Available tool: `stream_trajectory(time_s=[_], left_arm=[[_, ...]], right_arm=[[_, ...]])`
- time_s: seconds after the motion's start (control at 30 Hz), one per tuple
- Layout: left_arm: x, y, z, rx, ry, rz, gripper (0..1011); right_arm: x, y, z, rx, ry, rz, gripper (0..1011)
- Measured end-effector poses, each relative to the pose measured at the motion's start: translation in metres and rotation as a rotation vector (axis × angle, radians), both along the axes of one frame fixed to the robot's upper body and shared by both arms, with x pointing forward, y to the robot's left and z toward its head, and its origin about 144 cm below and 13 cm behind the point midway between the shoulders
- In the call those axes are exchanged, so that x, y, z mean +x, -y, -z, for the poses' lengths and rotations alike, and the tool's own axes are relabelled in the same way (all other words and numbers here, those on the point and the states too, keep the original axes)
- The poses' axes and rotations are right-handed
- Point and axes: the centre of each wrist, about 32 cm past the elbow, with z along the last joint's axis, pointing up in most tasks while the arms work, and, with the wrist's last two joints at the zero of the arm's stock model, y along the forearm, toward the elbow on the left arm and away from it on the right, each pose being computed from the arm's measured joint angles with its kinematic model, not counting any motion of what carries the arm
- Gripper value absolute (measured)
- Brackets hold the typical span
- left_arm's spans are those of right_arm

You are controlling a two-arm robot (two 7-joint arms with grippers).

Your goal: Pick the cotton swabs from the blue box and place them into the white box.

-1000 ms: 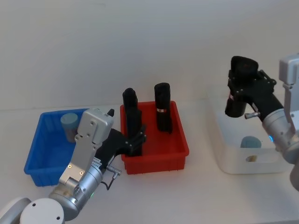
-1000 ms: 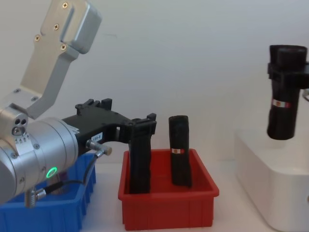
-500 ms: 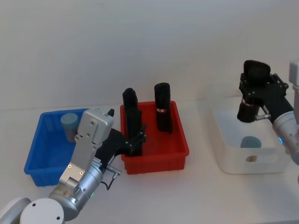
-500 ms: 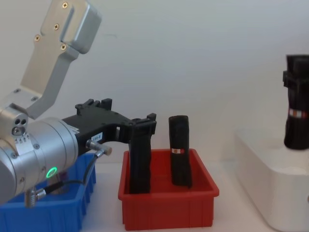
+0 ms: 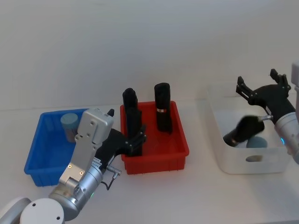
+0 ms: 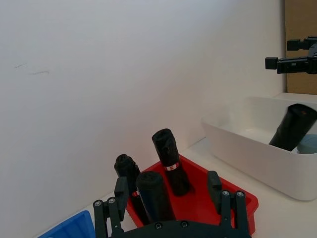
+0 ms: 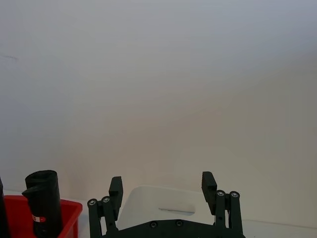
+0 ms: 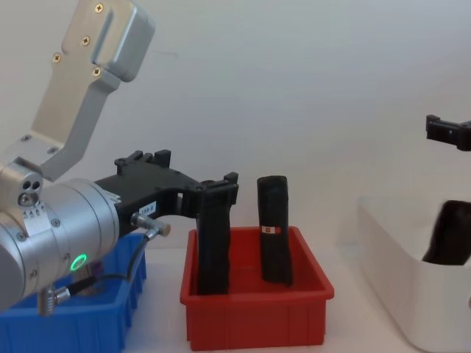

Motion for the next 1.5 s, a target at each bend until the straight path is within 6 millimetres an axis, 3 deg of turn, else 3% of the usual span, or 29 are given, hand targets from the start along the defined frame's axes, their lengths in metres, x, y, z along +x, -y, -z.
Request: stream_trajectory(time_s=[1.5], left_arm=[[0.0000, 0.0000, 0.0000, 0.000, 0.000, 0.000, 1004]], right_arm=[[-0.0020, 0.0025, 0.0001, 0.004, 0.012, 0.003, 1001]])
